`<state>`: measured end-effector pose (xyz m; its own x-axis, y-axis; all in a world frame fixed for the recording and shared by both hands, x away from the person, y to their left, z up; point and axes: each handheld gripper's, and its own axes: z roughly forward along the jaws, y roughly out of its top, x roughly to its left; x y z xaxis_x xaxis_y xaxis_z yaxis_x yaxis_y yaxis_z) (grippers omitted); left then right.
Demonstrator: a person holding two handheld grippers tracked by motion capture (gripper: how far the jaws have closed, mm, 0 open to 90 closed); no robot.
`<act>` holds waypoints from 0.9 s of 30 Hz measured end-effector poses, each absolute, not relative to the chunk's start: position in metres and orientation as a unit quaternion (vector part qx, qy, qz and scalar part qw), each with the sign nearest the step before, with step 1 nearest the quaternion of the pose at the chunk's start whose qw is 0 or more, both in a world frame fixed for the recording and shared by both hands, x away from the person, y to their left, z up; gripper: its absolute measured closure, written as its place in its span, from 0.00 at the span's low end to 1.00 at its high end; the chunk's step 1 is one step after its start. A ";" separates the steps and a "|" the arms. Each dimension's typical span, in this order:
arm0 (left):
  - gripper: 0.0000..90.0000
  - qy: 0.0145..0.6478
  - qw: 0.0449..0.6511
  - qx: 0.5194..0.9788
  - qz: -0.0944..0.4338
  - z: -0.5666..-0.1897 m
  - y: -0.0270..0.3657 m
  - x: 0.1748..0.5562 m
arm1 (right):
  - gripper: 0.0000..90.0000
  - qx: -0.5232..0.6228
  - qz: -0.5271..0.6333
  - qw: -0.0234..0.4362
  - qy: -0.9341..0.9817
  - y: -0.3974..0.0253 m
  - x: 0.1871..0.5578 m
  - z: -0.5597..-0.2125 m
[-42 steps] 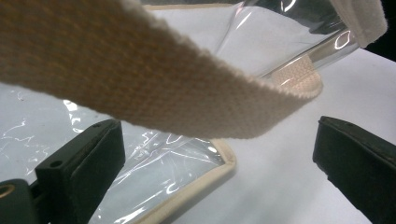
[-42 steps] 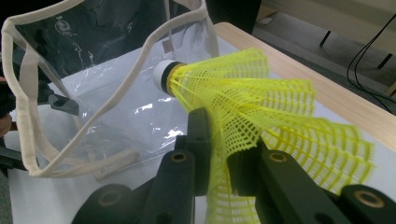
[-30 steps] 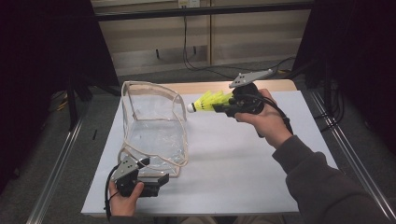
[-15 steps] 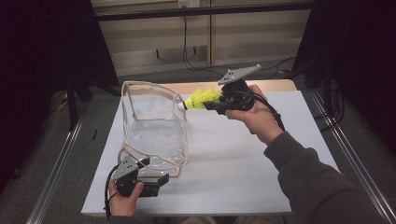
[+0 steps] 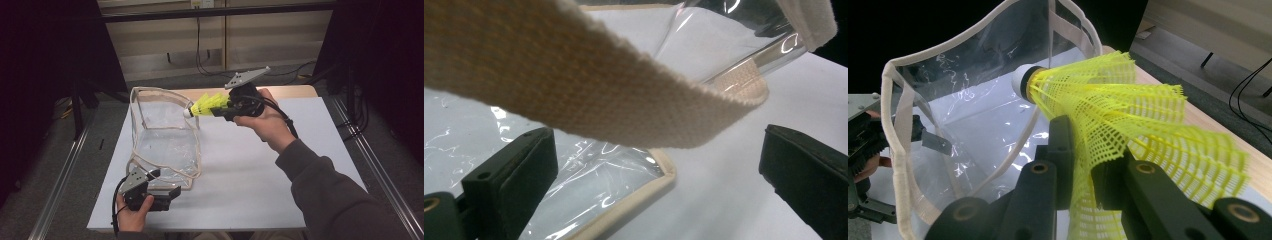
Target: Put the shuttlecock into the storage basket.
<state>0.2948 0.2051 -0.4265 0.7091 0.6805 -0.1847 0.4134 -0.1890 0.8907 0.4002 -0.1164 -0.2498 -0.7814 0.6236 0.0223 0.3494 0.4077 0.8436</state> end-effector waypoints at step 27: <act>0.02 0.359 0.526 0.761 0.126 -0.427 0.205 0.295 | 0.90 0.282 0.451 0.152 0.833 -0.091 0.406 -0.248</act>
